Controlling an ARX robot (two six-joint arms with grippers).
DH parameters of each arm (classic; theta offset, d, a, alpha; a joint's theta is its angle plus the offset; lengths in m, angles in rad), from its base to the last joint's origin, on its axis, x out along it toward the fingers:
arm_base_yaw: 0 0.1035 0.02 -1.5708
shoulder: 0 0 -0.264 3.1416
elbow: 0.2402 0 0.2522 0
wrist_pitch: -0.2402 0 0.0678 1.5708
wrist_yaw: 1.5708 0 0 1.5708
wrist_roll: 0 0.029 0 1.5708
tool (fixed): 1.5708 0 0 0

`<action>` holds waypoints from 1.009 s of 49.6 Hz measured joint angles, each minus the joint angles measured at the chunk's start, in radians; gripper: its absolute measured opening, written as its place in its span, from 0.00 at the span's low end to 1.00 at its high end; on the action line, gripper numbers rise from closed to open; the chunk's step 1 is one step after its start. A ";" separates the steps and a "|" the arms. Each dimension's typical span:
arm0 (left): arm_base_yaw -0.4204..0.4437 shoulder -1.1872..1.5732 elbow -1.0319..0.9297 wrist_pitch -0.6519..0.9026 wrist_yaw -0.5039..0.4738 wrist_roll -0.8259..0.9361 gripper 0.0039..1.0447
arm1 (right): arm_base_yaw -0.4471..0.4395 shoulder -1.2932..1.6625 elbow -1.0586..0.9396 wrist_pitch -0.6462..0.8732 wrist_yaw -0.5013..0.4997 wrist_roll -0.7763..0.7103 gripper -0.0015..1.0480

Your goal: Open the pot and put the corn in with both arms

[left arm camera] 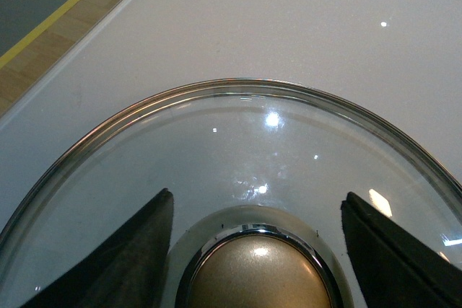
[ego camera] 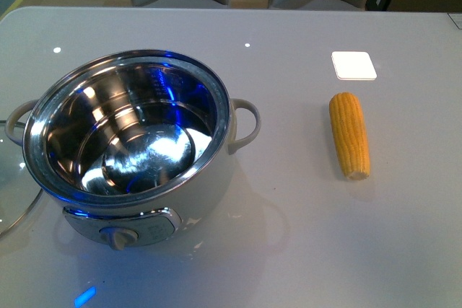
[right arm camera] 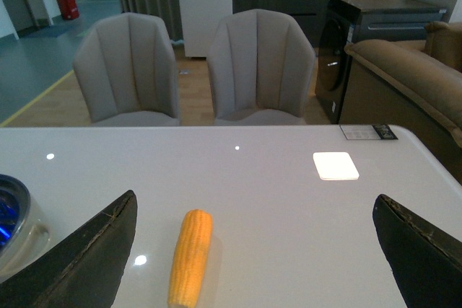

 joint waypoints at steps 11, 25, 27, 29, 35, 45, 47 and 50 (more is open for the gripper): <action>-0.001 0.000 0.000 0.001 -0.005 0.003 0.92 | 0.000 0.000 0.000 0.000 0.000 0.000 0.92; 0.089 -0.333 -0.078 -0.154 0.008 0.021 0.94 | 0.000 0.000 0.000 0.000 0.000 0.000 0.92; 0.104 -0.401 -0.096 -0.187 0.035 0.021 0.94 | 0.000 0.000 0.000 0.000 0.000 0.000 0.92; 0.116 -0.472 -0.118 -0.220 0.070 0.017 0.94 | 0.000 0.000 0.000 0.000 0.000 0.000 0.92; 0.136 -0.702 -0.184 -0.360 0.232 -0.014 0.94 | 0.000 0.000 0.000 0.000 0.000 0.000 0.92; 0.154 -1.021 -0.244 -0.584 0.378 -0.049 0.94 | 0.000 0.000 0.000 0.000 0.000 0.000 0.92; 0.157 -1.131 -0.270 -0.660 0.402 -0.065 0.94 | 0.000 0.000 0.000 0.000 0.000 0.000 0.92; 0.160 -1.256 -0.306 -0.738 0.427 -0.079 0.94 | 0.000 0.000 0.000 0.000 0.000 0.000 0.92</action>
